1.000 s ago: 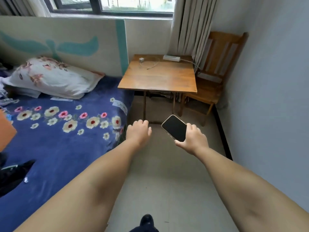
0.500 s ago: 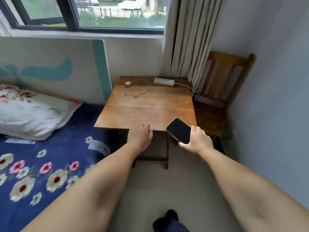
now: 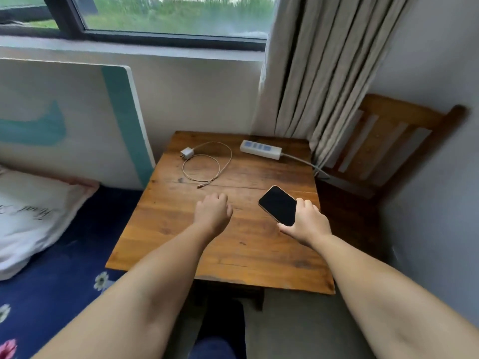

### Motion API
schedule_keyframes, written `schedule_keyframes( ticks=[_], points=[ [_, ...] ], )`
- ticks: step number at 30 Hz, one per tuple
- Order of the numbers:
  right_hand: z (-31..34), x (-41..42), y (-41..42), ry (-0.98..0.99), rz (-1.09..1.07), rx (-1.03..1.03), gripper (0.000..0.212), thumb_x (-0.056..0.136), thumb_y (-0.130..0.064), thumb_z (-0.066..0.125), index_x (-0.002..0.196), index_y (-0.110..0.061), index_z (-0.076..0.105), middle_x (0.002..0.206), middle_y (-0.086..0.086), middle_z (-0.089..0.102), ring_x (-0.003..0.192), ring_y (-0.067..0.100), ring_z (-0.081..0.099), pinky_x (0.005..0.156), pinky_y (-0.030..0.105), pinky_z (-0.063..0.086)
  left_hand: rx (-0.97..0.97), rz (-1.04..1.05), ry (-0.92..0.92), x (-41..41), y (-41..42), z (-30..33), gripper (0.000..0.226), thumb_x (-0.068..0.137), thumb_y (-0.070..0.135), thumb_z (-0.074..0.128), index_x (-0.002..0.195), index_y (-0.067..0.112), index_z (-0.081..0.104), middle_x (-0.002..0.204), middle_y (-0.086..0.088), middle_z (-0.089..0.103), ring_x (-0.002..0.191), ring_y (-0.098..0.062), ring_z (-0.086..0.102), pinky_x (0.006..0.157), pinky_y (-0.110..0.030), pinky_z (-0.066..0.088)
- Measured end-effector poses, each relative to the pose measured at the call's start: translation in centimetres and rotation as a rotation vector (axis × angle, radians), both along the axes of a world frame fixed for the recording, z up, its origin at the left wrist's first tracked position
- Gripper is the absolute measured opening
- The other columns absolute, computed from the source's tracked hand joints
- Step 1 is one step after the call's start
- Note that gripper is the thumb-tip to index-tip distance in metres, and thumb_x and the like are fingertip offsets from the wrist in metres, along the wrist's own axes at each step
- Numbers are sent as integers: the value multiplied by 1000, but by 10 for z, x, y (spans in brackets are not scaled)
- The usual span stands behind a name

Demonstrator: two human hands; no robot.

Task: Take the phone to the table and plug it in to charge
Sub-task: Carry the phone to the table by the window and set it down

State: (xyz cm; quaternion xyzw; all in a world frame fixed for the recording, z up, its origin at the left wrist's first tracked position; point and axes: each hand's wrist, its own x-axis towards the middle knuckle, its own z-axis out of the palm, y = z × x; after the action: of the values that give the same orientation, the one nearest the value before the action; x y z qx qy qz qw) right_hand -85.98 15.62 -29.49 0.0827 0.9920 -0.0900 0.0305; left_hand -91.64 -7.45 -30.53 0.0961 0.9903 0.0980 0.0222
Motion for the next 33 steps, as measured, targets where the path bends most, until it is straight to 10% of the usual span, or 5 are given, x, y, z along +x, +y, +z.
schedule_keyframes(
  ticks=[13,22,33],
  points=[
    [-99,-195,20,-177,-352,-135,79,70,-62,65,126,-13,40,125,10,53,113,29,52,84,40,51,40,-234,-261,-231,33,-103,31,94,26,38,117,8,50,117,-16,55,107,-35,51,87,-45,46],
    [-167,-216,26,-99,-347,-131,78,69,-58,67,127,-13,41,137,9,42,127,29,38,101,48,39,-13,-340,-235,-248,43,-181,52,95,33,38,144,16,30,155,-12,24,143,-27,18,116,-43,15],
    [-184,-210,31,-110,-294,-67,86,75,-66,57,139,-15,31,148,9,34,137,27,29,116,50,17,-34,-329,-139,-236,40,-211,58,96,40,23,149,19,14,159,-9,11,147,-23,4,117,-43,2]
  ],
)
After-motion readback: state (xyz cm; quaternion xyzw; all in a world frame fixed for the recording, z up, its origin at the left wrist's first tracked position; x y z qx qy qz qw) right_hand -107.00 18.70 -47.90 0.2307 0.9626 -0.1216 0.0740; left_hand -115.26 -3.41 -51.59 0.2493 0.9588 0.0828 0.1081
